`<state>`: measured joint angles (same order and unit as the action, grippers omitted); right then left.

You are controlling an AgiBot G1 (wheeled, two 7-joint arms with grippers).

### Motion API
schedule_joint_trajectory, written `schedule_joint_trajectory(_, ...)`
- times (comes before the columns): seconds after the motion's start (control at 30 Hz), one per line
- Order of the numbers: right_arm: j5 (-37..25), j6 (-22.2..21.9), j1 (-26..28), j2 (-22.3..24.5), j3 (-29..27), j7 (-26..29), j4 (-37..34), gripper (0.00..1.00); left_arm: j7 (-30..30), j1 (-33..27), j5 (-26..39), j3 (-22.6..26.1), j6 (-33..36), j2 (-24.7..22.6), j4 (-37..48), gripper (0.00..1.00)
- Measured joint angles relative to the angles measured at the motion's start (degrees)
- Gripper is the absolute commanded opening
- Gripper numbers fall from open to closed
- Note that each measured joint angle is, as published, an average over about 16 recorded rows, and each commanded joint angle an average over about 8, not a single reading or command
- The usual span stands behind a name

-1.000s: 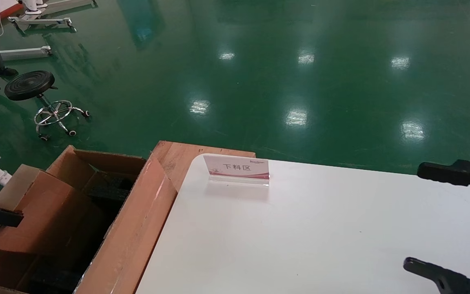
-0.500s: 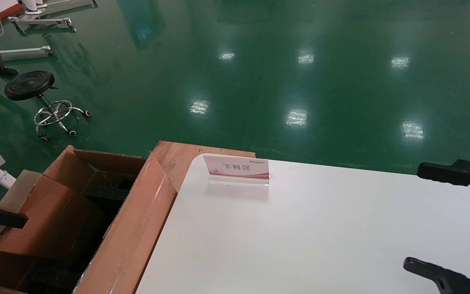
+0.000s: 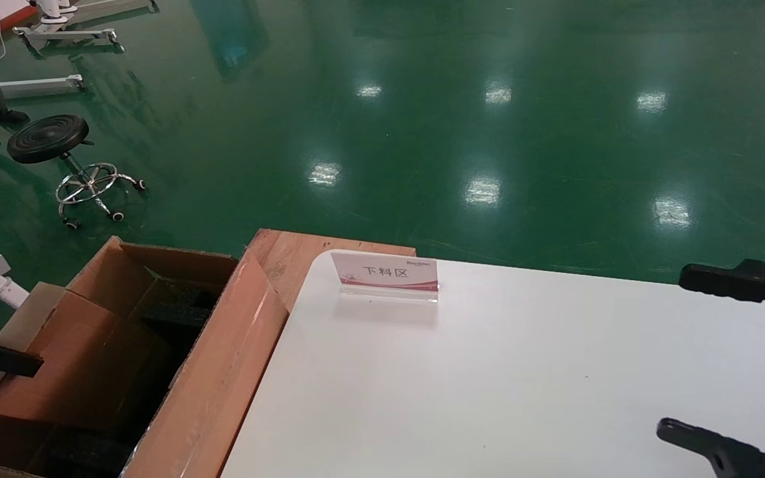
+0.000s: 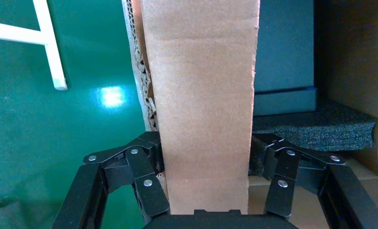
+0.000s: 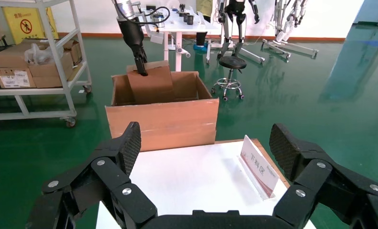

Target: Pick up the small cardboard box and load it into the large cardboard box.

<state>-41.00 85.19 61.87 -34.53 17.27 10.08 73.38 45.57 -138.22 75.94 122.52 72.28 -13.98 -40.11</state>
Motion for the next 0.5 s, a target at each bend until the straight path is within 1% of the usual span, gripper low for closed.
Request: schedule_joint_trajectory(0.5,0.0,0.0,0.0,0.0,0.0,0.0,0.0,1.0,0.4,-0.6,0.3,-0.3,0.1,0.5,-0.5,1.0)
